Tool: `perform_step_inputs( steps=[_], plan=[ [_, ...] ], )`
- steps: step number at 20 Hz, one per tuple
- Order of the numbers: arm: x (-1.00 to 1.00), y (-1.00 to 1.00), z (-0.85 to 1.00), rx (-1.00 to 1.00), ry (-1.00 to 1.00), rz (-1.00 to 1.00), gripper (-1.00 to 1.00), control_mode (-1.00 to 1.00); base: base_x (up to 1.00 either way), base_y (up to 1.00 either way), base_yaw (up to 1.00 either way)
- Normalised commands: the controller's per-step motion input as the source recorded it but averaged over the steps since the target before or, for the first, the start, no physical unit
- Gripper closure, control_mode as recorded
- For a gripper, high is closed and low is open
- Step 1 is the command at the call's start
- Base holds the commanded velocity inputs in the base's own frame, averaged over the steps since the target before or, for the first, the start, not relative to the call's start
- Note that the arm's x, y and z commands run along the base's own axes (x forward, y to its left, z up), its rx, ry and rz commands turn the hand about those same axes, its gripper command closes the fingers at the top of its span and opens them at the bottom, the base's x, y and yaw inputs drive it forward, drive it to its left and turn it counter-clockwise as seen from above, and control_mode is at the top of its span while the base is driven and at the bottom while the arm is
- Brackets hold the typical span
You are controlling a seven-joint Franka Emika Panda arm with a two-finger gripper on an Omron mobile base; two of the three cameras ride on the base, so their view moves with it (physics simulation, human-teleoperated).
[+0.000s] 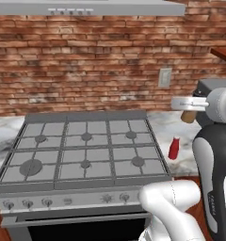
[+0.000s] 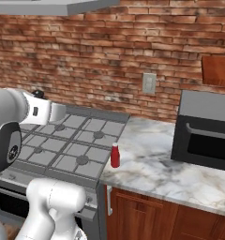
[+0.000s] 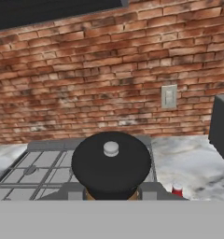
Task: Take 2 condiments from the cabinet and move them on the counter near the stove.Make sure the condiments are lined up with each other, next to each other.
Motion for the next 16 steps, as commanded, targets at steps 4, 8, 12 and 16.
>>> perform_step_inputs(
  steps=[4,8,12,16],
  plan=[
    [0.00,0.00,0.00,0.00,0.00,0.00,1.00,1.00,0.56,0.04,-0.06],
    [0.00,0.00,0.00,0.00,0.00,0.00,1.00,1.00,0.50,0.04,-0.04],
    [0.00,0.00,0.00,0.00,0.00,0.00,1.00,1.00,0.08,0.00,0.00],
    [0.00,0.00,0.00,0.00,0.00,0.00,1.00,1.00,0.00,0.00,0.00]
  ],
)
